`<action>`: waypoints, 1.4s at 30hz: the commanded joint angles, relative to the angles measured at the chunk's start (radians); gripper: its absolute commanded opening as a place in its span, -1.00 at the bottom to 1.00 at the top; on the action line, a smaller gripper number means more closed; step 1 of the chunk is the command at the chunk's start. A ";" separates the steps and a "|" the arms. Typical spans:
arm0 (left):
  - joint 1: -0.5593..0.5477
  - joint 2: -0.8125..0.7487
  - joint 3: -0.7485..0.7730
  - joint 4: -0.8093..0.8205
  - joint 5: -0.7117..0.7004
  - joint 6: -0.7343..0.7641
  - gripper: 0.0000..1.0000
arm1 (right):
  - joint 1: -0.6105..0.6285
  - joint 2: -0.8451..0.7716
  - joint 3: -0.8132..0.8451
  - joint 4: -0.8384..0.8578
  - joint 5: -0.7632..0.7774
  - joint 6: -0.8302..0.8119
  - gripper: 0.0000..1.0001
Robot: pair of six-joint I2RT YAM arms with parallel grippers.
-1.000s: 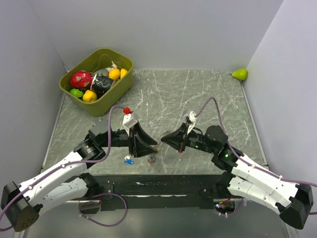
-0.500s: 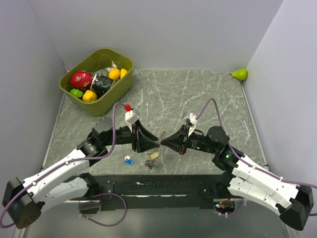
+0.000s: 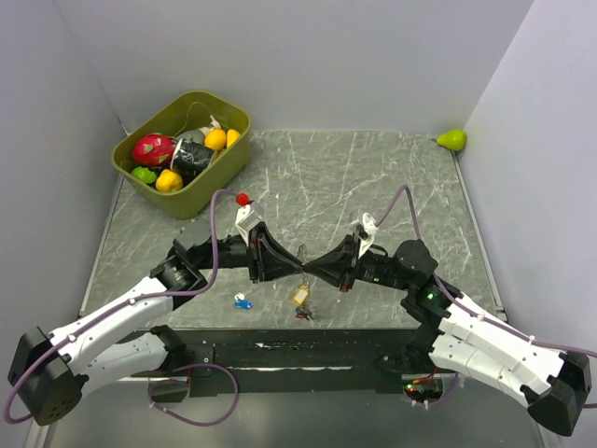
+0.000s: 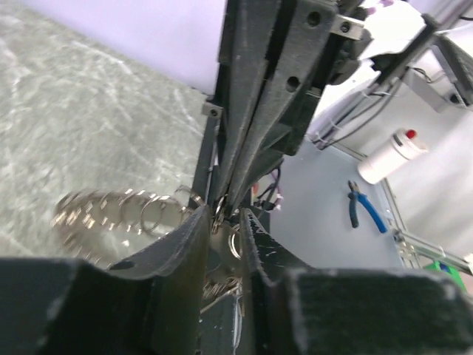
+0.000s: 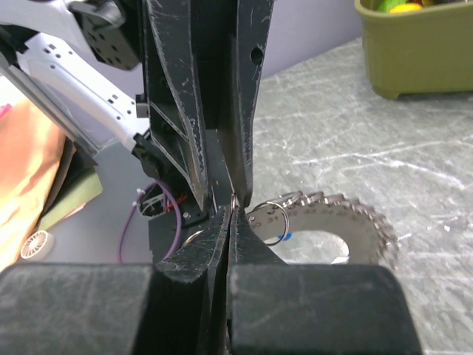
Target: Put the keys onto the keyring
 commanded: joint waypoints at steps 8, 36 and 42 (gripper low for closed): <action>-0.003 0.007 0.022 0.077 0.070 -0.001 -0.95 | -0.005 -0.052 -0.028 0.137 0.025 0.028 -1.00; -0.010 -0.192 -0.113 0.189 -0.049 0.115 -0.98 | -0.018 -0.096 -0.018 0.115 0.013 0.023 0.60; -0.012 -0.182 -0.104 0.188 -0.046 0.106 -0.98 | -0.018 0.026 0.030 0.144 -0.083 0.023 0.44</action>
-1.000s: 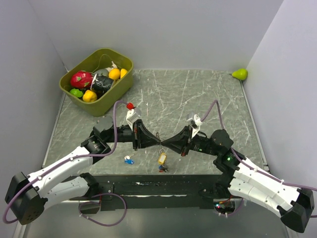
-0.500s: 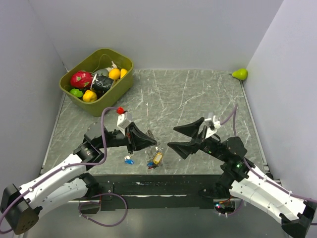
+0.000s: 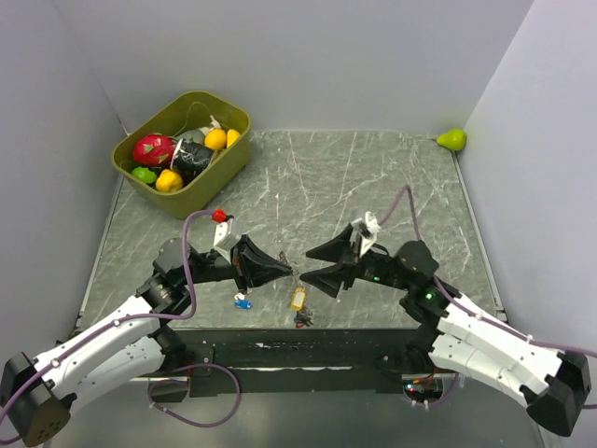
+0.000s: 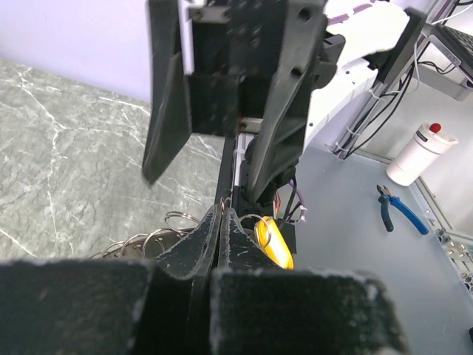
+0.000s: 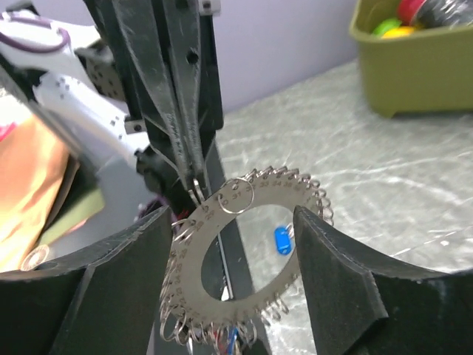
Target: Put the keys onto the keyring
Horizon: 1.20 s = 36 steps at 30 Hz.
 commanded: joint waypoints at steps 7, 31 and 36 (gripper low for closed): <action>-0.011 -0.005 0.019 0.095 -0.003 0.007 -0.98 | -0.007 0.084 0.060 0.111 -0.113 0.015 0.34; -0.023 0.026 0.114 -0.159 -0.015 0.062 -0.49 | -0.007 0.095 0.077 0.094 -0.132 0.017 -1.00; -0.023 0.041 0.137 -0.222 -0.019 0.070 -0.21 | -0.007 0.067 0.074 0.066 -0.123 -0.005 -1.00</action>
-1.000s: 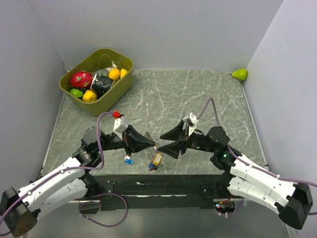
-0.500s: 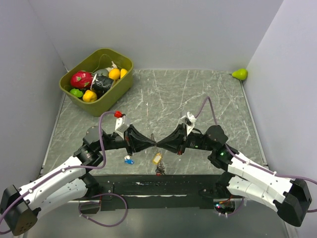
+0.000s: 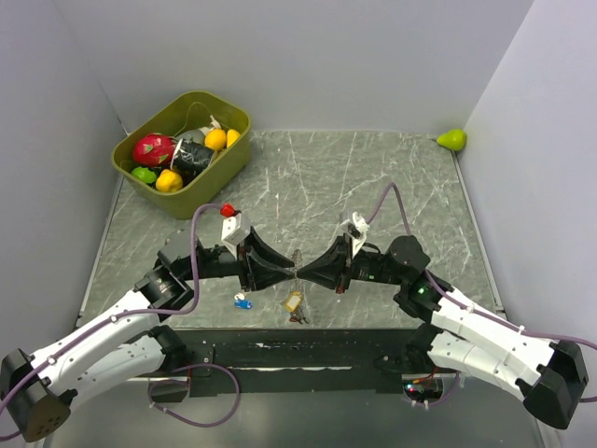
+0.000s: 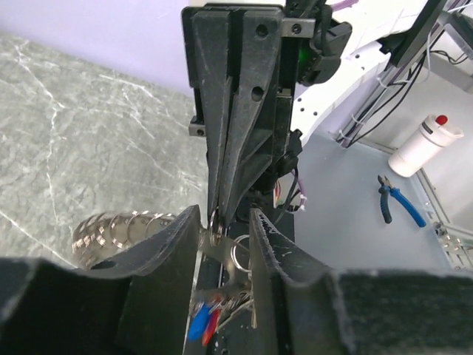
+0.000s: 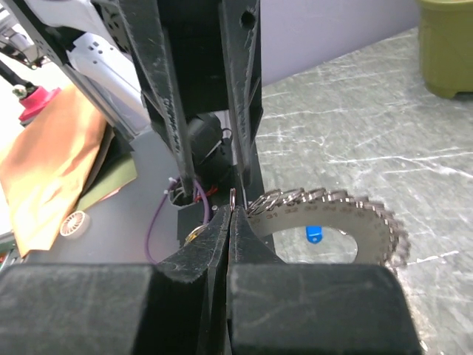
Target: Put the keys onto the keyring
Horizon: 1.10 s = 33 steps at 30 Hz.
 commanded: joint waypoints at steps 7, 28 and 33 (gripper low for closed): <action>-0.004 0.042 0.070 -0.112 -0.006 0.034 -0.16 | -0.005 -0.064 0.046 0.018 0.029 -0.037 -1.00; -0.003 0.086 0.058 0.012 0.061 -0.012 -0.98 | -0.006 -0.053 0.043 0.021 0.025 -0.040 -1.00; -0.004 0.043 0.020 0.051 0.049 -0.006 -0.98 | -0.006 -0.050 0.049 0.004 0.042 -0.040 -0.93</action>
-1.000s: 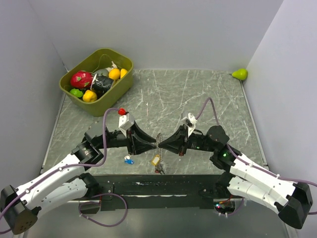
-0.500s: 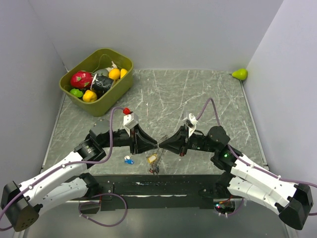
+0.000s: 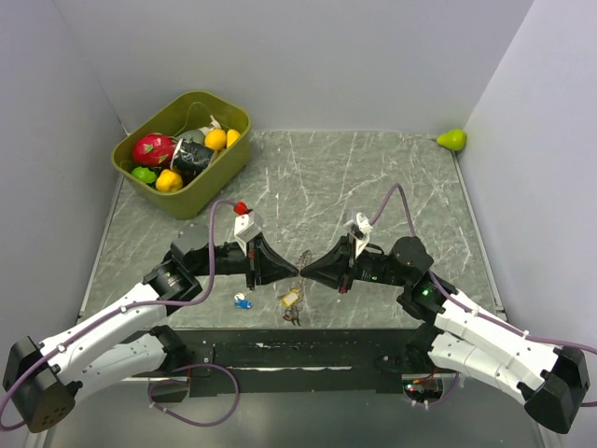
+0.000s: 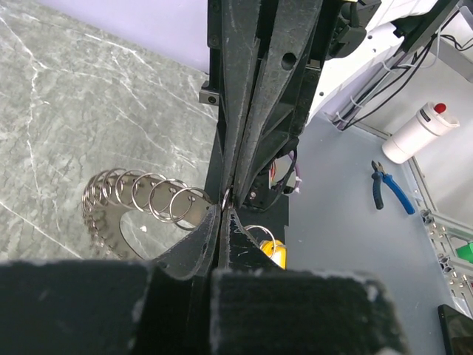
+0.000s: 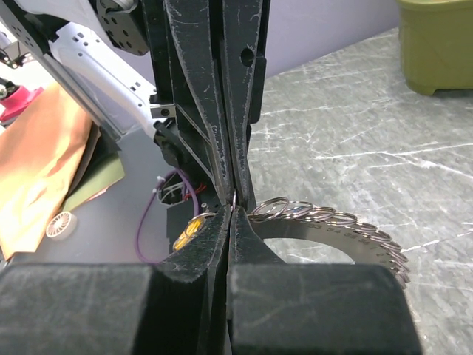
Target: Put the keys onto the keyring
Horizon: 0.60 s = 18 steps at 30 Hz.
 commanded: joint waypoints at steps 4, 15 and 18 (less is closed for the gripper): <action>-0.004 -0.100 -0.053 0.130 -0.032 0.026 -0.98 | 0.000 -0.058 0.022 0.075 0.088 -0.001 -0.20; -0.031 -0.267 -0.120 0.122 -0.096 0.179 -0.98 | -0.019 -0.250 -0.089 0.098 0.225 -0.001 0.98; -0.059 -0.300 -0.128 0.122 -0.109 0.221 -0.98 | -0.019 -0.235 -0.086 0.086 0.222 -0.002 0.98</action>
